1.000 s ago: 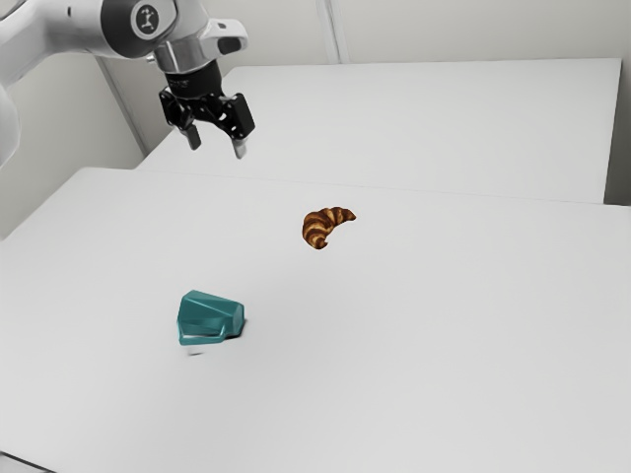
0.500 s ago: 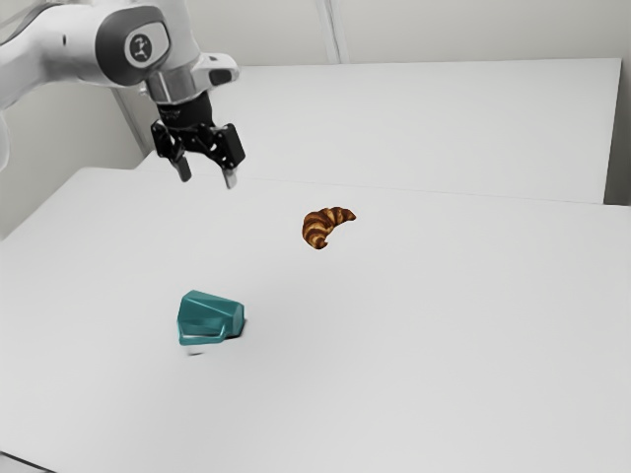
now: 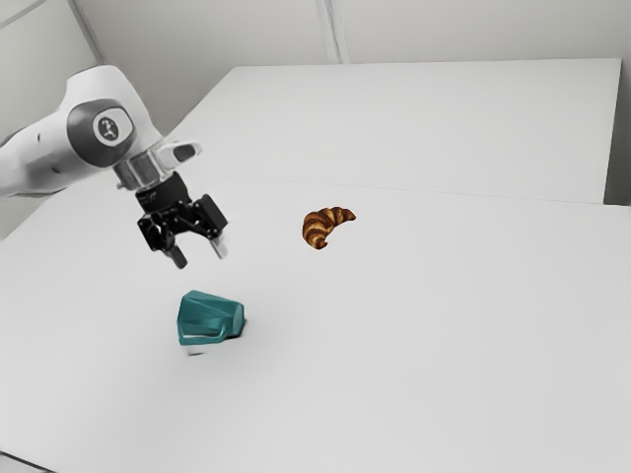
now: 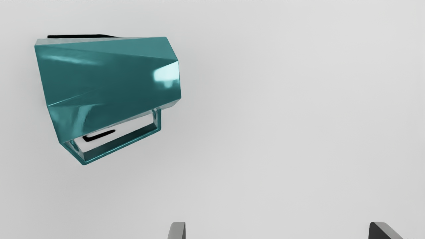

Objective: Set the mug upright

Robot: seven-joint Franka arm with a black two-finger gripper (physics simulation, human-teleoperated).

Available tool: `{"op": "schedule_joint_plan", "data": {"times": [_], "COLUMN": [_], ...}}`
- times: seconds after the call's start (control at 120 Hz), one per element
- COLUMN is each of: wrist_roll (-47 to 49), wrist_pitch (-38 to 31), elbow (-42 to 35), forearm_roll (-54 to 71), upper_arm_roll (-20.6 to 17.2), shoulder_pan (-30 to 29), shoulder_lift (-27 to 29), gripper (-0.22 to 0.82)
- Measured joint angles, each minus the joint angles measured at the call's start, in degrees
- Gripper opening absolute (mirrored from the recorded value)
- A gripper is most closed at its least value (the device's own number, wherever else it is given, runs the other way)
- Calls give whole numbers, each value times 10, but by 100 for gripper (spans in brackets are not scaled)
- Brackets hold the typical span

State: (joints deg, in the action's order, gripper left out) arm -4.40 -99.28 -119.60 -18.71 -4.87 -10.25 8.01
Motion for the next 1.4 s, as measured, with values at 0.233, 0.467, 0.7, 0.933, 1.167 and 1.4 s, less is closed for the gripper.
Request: {"op": "schedule_joint_plan", "data": {"times": [0.233,0.467,0.7,0.933,1.167,1.4], "wrist_roll": [-129,-263,-367,-438,-486,-518], "wrist_pitch": [-35,-49,-51,-50,-41,-11], "elbow": [-43,-55,-57,-51,-48,-53], "forearm_roll": [-80,-150,-172,-196,-227,-279], "upper_arm_roll": [1,1,1,1,-1,-2], "shoulder_pan": [-72,-145,-208,-214,-210,-212], "shoulder_lift": [-9,-45,-91,-145,-174,-192], "gripper": [60,60,60,60,60,60]}}
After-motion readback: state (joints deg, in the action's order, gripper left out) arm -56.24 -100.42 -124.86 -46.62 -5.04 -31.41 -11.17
